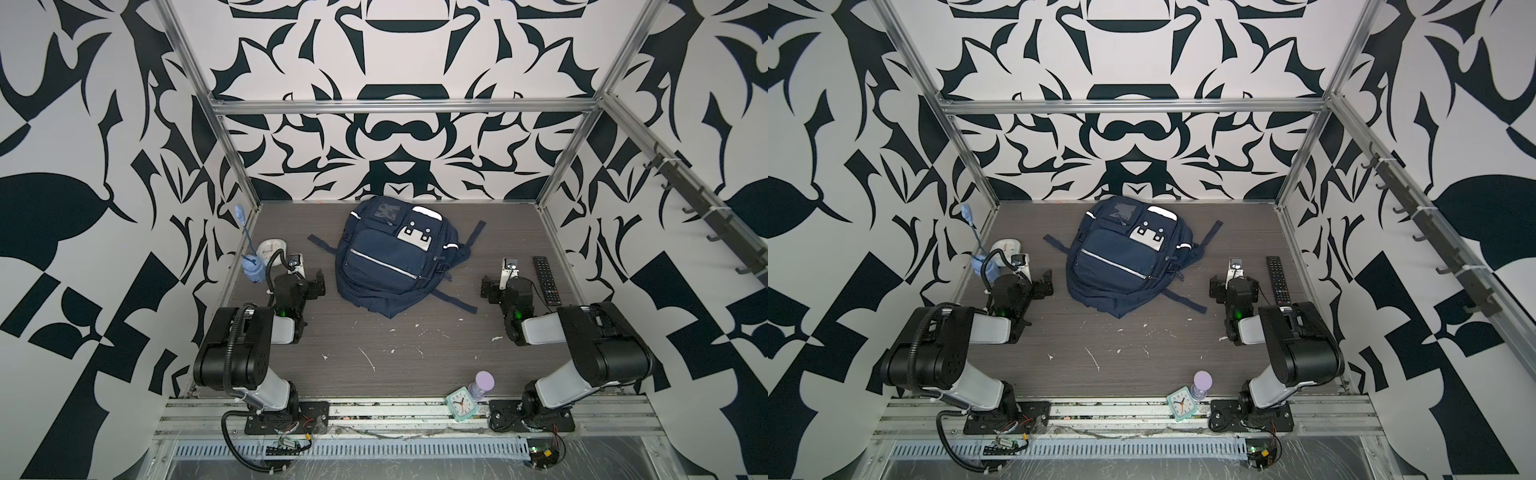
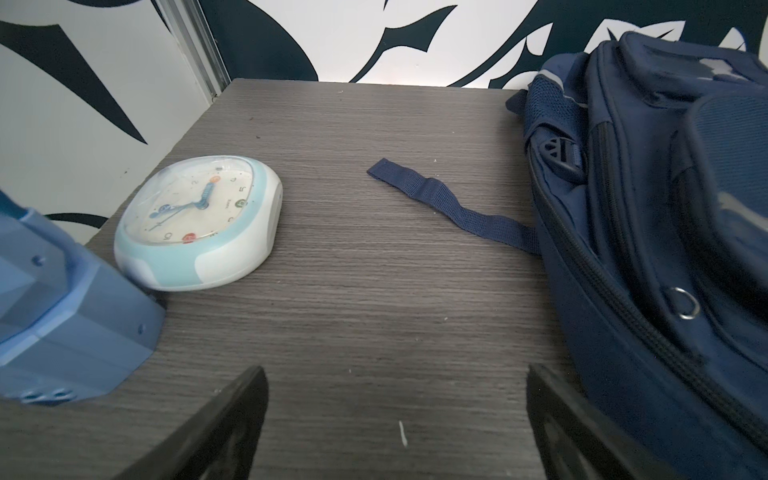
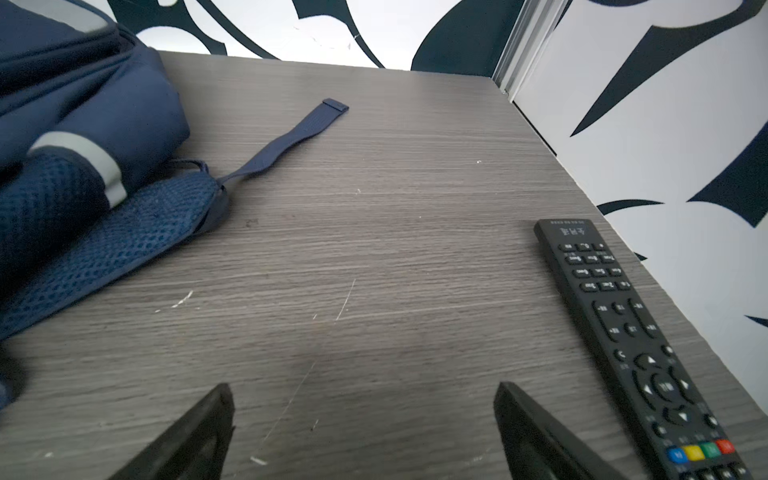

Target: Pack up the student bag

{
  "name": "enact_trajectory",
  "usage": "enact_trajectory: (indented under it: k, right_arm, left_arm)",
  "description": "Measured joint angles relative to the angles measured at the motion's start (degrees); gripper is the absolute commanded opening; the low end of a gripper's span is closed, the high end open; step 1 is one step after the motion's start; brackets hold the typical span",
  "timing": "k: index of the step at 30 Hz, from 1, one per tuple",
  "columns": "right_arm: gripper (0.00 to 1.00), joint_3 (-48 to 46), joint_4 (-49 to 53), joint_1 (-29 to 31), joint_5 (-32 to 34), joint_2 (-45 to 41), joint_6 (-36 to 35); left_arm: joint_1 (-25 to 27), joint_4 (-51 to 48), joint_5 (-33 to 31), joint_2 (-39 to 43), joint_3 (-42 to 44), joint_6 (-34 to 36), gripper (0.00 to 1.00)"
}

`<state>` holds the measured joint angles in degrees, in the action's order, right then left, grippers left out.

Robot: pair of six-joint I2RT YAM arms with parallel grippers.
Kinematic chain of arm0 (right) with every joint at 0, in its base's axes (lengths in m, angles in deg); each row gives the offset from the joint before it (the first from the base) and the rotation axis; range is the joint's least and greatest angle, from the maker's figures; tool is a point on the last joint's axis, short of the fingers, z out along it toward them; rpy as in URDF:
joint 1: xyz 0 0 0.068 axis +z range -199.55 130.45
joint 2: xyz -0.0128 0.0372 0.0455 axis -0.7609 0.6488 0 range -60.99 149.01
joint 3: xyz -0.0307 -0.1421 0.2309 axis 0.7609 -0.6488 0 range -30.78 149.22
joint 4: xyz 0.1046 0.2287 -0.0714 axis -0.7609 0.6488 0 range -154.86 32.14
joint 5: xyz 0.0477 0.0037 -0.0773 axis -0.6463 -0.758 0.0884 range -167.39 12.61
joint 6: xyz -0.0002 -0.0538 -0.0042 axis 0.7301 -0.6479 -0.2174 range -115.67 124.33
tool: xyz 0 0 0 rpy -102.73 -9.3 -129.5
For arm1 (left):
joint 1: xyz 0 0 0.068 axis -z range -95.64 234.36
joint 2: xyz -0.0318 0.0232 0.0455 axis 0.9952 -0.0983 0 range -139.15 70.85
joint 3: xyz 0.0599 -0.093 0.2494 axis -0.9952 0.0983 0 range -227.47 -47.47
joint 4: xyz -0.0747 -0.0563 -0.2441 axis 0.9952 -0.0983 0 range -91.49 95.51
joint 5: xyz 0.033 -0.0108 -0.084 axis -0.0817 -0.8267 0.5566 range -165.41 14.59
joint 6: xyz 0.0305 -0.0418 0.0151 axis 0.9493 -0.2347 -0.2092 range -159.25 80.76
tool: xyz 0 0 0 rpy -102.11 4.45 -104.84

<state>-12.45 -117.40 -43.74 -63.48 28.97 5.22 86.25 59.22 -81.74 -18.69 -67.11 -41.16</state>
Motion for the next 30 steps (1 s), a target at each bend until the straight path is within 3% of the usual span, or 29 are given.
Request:
enact_trajectory:
  k: [30]
  right_arm:
    - [0.99, 0.37, 0.55, -0.09, 0.28, 0.0, -0.02]
  left_arm:
    - [0.04, -1.79, 3.21, 0.0, -1.2, 0.87, 0.99]
